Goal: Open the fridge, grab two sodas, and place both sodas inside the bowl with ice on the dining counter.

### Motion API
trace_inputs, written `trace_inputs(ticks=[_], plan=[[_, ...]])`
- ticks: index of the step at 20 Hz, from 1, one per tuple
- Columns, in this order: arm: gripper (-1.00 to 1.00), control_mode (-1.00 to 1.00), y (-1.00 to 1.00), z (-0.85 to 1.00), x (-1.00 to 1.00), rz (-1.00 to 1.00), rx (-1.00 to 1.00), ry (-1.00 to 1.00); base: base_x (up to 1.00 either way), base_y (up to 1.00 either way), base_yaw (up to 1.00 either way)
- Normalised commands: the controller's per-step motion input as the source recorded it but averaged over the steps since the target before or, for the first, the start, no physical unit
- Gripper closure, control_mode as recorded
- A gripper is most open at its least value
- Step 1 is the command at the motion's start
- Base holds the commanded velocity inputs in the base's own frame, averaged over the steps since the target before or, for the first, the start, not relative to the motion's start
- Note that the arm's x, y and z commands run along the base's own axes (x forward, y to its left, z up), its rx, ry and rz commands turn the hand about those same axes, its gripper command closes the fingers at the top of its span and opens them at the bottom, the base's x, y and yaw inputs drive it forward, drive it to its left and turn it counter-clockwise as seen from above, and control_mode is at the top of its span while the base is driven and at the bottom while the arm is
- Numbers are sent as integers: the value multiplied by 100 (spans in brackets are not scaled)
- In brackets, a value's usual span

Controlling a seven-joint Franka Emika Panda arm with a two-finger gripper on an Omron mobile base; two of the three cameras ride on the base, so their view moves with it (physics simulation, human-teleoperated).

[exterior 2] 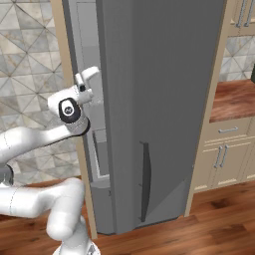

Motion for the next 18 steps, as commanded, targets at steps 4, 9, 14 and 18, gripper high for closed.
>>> trace_inputs(ticks=[4, 9, 14, 18], plan=[[-100, -100, -38, 5, 48, -15, -1, 19, 0, 0, 0], [-100, -100, -69, 0, 23, -11, 1, 11, 0, 0, 0], [-100, -100, -83, 0, 10, -10, 4, 6, 0, 0, 0], [-100, -100, -92, 0, 5, -9, 7, 3, 0, 0, 0]])
